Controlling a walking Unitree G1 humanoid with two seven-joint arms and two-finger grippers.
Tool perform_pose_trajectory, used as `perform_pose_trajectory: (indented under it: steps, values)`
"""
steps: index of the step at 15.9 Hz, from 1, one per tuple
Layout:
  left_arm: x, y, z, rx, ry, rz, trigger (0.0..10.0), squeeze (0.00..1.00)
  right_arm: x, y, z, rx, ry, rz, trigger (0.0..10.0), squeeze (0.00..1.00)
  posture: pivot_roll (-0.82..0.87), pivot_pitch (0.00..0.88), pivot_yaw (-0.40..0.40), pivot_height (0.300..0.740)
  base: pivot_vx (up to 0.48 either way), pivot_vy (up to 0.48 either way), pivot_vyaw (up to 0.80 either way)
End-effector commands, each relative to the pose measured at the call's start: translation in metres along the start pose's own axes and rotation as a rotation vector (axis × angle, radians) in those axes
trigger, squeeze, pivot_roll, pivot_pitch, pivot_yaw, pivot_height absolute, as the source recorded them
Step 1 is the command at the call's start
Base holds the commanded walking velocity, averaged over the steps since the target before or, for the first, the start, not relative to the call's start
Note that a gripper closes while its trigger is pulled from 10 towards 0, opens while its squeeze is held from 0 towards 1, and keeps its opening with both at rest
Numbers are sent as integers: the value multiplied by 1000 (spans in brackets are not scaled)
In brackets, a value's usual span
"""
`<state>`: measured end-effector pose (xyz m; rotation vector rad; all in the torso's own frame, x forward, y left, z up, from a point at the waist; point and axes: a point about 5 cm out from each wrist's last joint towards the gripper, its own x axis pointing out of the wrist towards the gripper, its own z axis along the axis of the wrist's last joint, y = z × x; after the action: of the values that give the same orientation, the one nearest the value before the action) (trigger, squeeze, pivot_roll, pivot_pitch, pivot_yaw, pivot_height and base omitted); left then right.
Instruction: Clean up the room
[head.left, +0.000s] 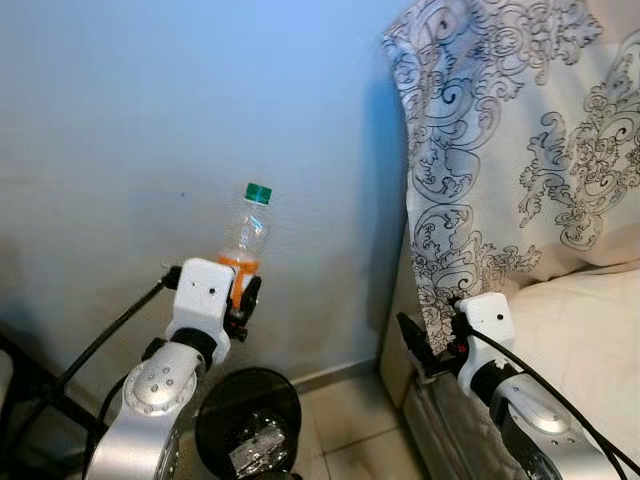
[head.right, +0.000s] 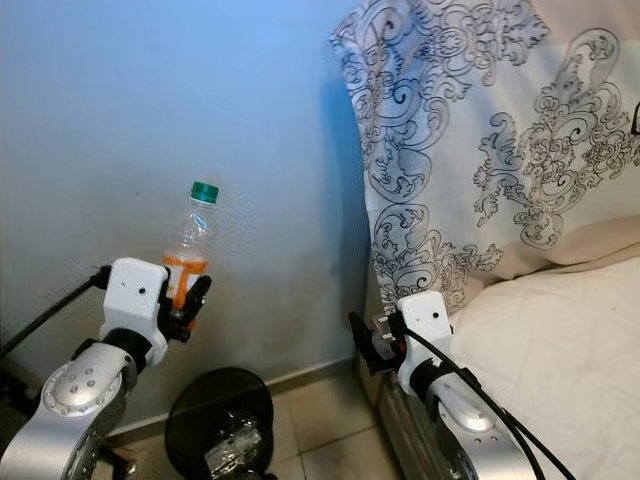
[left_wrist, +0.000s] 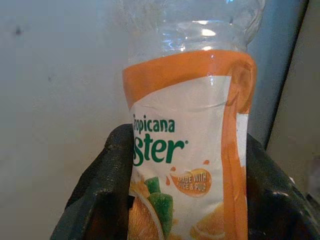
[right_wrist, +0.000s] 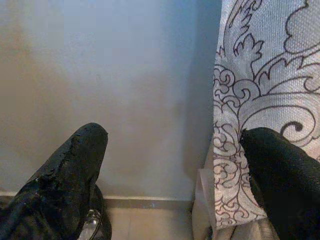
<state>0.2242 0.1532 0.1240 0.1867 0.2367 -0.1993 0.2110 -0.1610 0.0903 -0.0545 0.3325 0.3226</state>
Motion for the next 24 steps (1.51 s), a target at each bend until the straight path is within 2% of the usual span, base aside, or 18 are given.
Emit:
perform_pose_trajectory:
  steps: [1, 3, 7, 8, 12, 17, 18, 24]
  values:
    - [-3, 1, 3, -1, -15, 1, 10000, 0, 0, -3, 6, -13, -21, 1, 10000, 0, 13, 24, 55, 740, 0, 0, 0]
    - [-3, 1, 3, -48, -10, 10, 10000, 0, 2, -7, 9, -17, -24, 3, 10000, 0, 20, 21, 46, 740, 0, 0, 0]
    - [-4, 0, 4, -40, -7, 5, 10000, 0, 7, -6, 11, -28, -27, 20, 10000, 0, 29, 13, 40, 740, -284, 0, 0]
    - [-4, 2, 4, -15, -3, 11, 10000, 0, 8, -5, 11, -27, -29, 21, 10000, 0, 30, 10, 43, 740, 0, 0, 0]
    - [-1, 6, 7, -14, -16, 32, 10000, 0, 9, -1, 11, -50, -33, 42, 10000, 0, 31, 0, 57, 740, 0, 0, 0]
    - [3, 11, 9, -3, -19, 56, 10000, 0, 13, 4, 13, -58, -42, 71, 10000, 0, 33, 0, 59, 740, 0, 0, 800]
    - [4, 12, 9, -21, -24, 59, 10000, 0, 14, 3, 13, -59, -45, 61, 10000, 0, 35, 0, 57, 740, 0, 0, 800]
    - [4, 8, 4, -46, -1, 37, 10000, 0, 15, -3, 8, -57, -20, 28, 10000, 0, 36, 0, 48, 740, 0, 0, 0]
